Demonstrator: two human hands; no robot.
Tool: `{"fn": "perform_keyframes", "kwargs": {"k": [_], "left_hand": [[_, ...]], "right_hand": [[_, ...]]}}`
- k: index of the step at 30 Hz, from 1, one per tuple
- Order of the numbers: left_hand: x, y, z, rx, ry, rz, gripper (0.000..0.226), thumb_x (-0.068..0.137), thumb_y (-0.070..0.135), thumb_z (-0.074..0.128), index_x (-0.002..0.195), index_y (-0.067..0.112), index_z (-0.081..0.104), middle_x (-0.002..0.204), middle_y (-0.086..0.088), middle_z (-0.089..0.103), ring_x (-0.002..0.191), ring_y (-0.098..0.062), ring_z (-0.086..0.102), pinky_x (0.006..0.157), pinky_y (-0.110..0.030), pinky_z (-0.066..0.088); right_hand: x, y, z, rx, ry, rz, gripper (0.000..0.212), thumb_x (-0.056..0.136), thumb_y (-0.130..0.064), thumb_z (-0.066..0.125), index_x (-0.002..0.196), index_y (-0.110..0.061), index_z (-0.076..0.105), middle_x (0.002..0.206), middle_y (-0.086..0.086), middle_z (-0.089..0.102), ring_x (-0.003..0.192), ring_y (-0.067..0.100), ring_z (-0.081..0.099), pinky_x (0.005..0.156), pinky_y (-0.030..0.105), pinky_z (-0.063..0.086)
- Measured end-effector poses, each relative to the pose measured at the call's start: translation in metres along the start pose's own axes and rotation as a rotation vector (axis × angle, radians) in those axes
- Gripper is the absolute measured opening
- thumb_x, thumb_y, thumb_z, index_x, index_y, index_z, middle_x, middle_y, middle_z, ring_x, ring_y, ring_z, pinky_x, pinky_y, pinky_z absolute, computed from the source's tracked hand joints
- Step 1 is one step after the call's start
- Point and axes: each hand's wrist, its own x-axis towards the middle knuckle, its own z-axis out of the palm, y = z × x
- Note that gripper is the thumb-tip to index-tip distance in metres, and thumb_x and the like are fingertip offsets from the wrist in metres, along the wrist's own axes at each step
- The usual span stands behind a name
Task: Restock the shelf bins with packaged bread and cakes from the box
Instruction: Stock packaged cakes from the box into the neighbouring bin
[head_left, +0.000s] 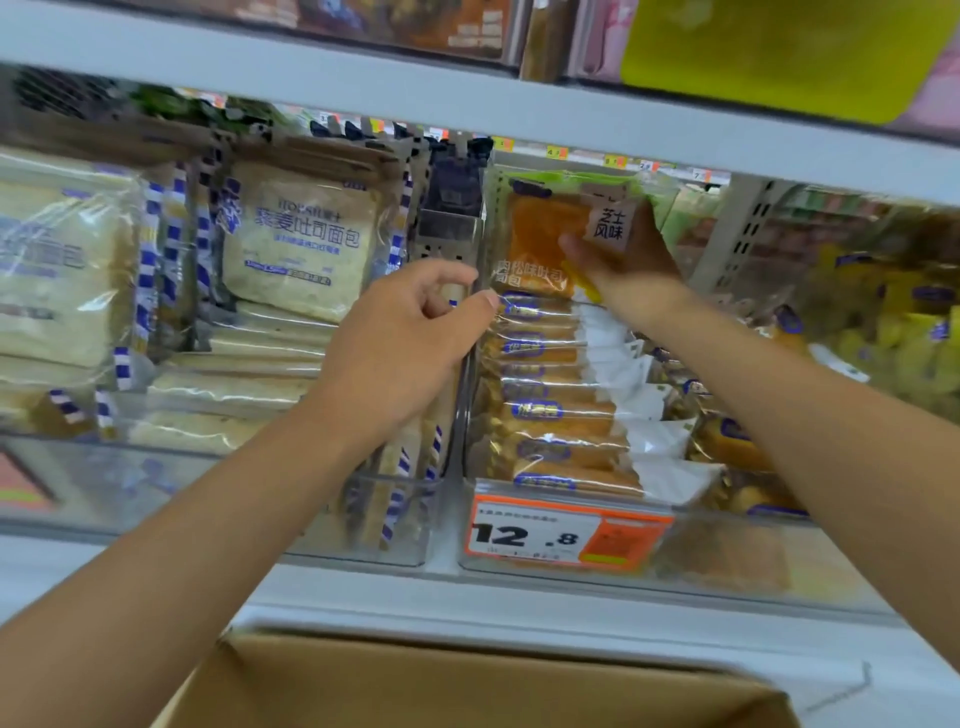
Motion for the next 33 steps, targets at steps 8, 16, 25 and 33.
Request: {"fn": "perform_keyframes", "kwargs": {"k": [8, 16, 25, 33], "left_hand": [[0.000, -0.001, -0.001, 0.007, -0.008, 0.013, 0.030, 0.091, 0.044, 0.060, 0.119, 0.034, 0.064, 0.053, 0.016, 0.046, 0.052, 0.004, 0.047, 0.071, -0.025, 0.045], [0.000, -0.002, 0.000, 0.016, -0.001, 0.017, 0.030, 0.091, 0.044, 0.060, 0.119, 0.033, 0.064, 0.046, 0.020, 0.045, 0.048, 0.003, 0.045, 0.078, -0.030, 0.049], [0.004, -0.006, 0.000, 0.026, 0.002, 0.069, 0.033, 0.092, 0.044, 0.061, 0.122, 0.030, 0.064, 0.053, 0.016, 0.046, 0.051, 0.003, 0.046, 0.070, -0.027, 0.045], [-0.022, 0.022, -0.013, 0.275, 0.023, 0.171, 0.034, 0.090, 0.038, 0.067, 0.119, 0.021, 0.068, 0.093, 0.004, 0.061, 0.081, -0.011, 0.056, 0.080, -0.027, 0.047]], "right_hand": [[-0.016, 0.000, -0.012, -0.236, -0.012, -0.167, 0.116, 0.067, -0.039, 0.088, 0.154, -0.033, 0.012, 0.162, 0.003, 0.008, 0.147, 0.014, 0.014, 0.116, 0.029, 0.026], [-0.019, -0.006, -0.007, -0.666, 0.031, -0.334, 0.100, 0.075, -0.065, 0.069, 0.154, -0.041, 0.012, 0.164, 0.000, -0.009, 0.151, 0.022, -0.009, 0.122, 0.041, -0.004], [-0.026, -0.017, 0.002, -0.682, -0.067, -0.360, 0.086, 0.082, -0.056, 0.068, 0.153, -0.037, 0.022, 0.165, 0.003, -0.002, 0.151, 0.026, -0.007, 0.122, 0.042, -0.004], [-0.120, -0.038, -0.035, -0.449, 0.027, -0.516, 0.028, 0.088, -0.023, 0.066, 0.114, -0.015, 0.068, 0.107, 0.005, 0.067, 0.099, 0.024, 0.058, 0.092, 0.036, 0.044]]}}
